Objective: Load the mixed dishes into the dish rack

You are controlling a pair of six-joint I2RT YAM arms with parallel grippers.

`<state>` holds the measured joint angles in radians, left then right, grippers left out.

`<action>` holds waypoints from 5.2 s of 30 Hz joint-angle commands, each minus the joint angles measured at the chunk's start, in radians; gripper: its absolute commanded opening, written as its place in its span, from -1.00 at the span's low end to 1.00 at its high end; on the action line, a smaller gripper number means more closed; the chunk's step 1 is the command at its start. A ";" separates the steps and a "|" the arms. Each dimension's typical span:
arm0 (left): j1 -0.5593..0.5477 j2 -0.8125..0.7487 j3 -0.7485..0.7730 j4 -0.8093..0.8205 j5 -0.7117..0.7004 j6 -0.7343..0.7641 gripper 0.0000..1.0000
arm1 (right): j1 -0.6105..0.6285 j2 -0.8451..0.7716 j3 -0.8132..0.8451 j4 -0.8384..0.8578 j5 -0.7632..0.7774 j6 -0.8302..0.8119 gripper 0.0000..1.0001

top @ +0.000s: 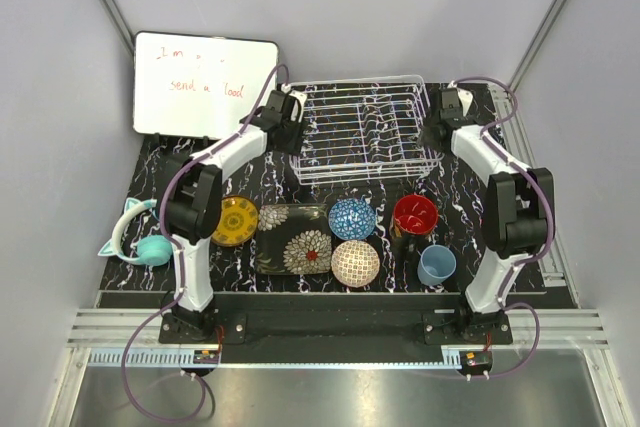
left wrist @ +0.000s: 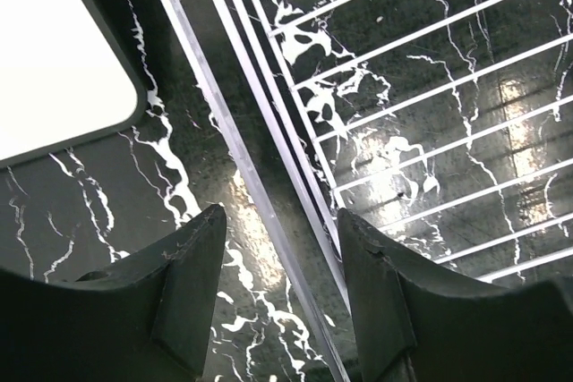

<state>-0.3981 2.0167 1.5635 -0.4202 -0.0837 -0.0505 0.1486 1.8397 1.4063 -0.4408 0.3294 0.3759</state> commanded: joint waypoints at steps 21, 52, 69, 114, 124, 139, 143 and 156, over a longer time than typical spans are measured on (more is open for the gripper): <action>0.019 0.074 0.208 0.008 0.019 0.015 0.14 | 0.077 -0.267 -0.308 0.033 -0.168 0.129 0.28; 0.047 -0.030 0.262 -0.077 0.150 0.034 0.34 | 0.138 -0.292 -0.092 -0.137 0.097 0.128 0.99; 0.211 -0.578 -0.095 -0.259 0.286 0.144 0.69 | 0.249 -0.594 -0.224 -0.199 -0.389 0.051 0.70; 0.306 -0.789 -0.415 -0.175 0.220 0.195 0.66 | 0.516 -0.166 -0.363 -0.058 -0.293 0.101 -0.29; 0.323 -0.796 -0.425 -0.160 0.217 0.213 0.66 | 0.517 -0.180 -0.333 -0.095 -0.245 0.097 -1.00; 0.331 -0.731 -0.413 -0.138 0.245 0.205 0.65 | 0.528 -0.356 0.107 -0.479 0.020 -0.023 -1.00; 0.331 -0.714 -0.385 -0.140 0.251 0.196 0.64 | 0.528 -0.291 0.309 -0.539 0.252 -0.106 -1.00; 0.332 -0.745 -0.381 -0.164 0.229 0.215 0.64 | 0.493 0.220 0.760 -0.575 0.891 -0.296 -1.00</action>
<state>-0.0738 1.3098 1.1500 -0.6010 0.1501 0.1528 0.6636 2.0148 2.0621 -1.0039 0.9855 0.1253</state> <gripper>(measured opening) 0.826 0.041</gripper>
